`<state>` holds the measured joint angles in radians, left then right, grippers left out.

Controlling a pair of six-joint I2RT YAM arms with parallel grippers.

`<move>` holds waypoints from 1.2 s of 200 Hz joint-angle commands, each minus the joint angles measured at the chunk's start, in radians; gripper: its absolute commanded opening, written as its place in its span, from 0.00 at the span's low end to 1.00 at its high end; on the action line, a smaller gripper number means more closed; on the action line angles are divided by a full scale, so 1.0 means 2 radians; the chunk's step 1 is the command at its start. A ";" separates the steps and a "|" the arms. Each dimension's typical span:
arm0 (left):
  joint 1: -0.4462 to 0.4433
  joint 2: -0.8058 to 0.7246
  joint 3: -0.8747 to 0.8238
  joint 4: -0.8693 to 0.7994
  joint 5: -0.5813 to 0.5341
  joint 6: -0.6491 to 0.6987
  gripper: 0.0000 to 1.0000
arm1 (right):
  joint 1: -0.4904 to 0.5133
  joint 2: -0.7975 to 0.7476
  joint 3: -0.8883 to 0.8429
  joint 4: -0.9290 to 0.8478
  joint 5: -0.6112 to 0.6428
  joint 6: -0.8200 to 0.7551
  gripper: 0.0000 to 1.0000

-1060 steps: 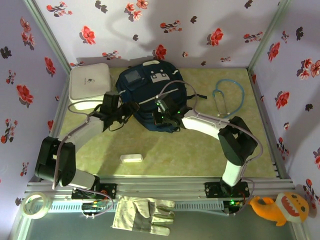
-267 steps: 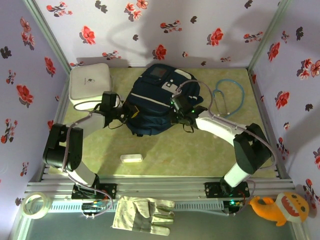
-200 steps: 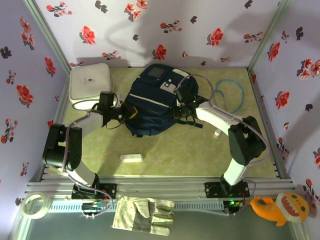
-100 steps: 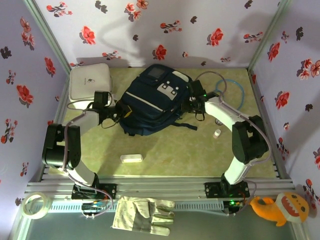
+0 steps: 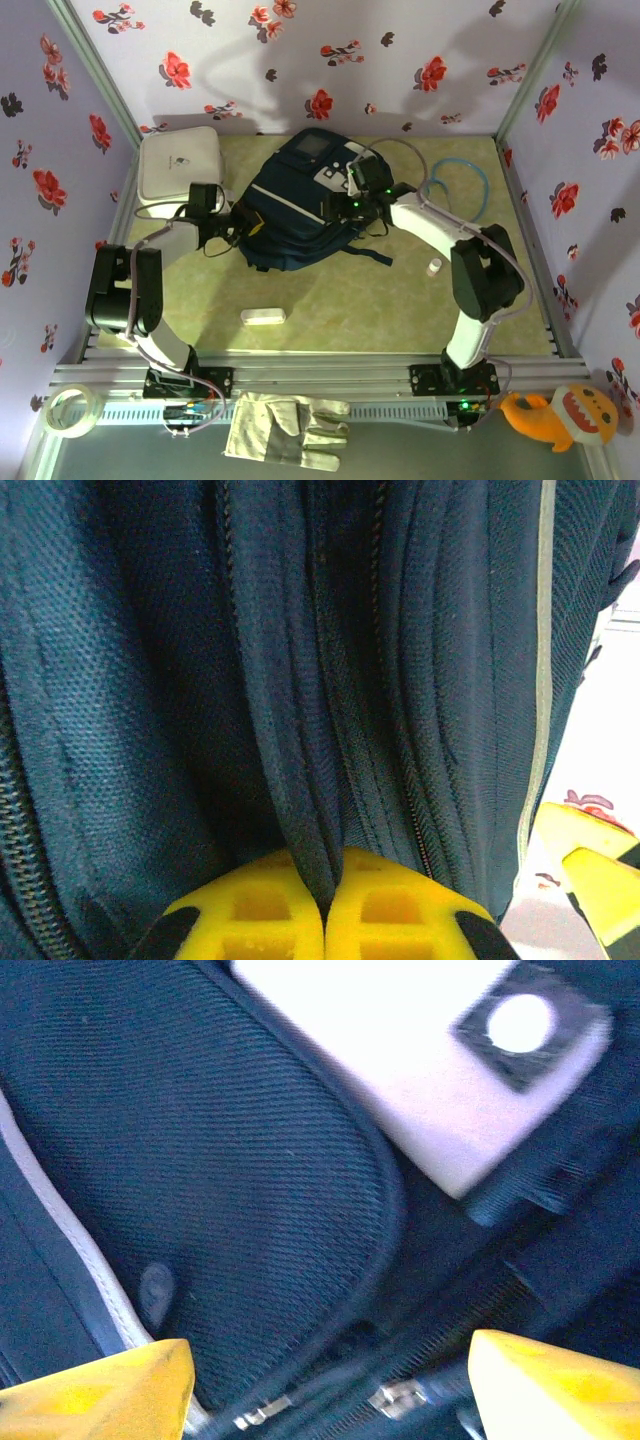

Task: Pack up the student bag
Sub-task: Zip the student bag at the top-center of the table, then unzip the student bag at the top-center of the table.

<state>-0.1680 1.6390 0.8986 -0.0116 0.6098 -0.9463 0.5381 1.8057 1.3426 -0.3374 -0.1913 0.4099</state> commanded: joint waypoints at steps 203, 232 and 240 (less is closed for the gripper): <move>-0.007 -0.016 -0.008 0.046 0.003 -0.041 0.00 | 0.041 -0.064 -0.111 0.075 -0.018 -0.048 0.65; -0.007 -0.022 -0.009 0.041 0.003 -0.039 0.00 | 0.040 -0.058 -0.102 0.066 0.014 -0.081 0.56; -0.007 -0.024 -0.009 0.040 0.003 -0.039 0.00 | 0.041 -0.053 -0.099 0.062 0.013 -0.084 0.53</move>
<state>-0.1730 1.6341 0.8814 0.0299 0.6106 -1.0153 0.6201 1.7054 1.1301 -0.1905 -0.2516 0.3214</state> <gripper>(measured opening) 0.044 0.562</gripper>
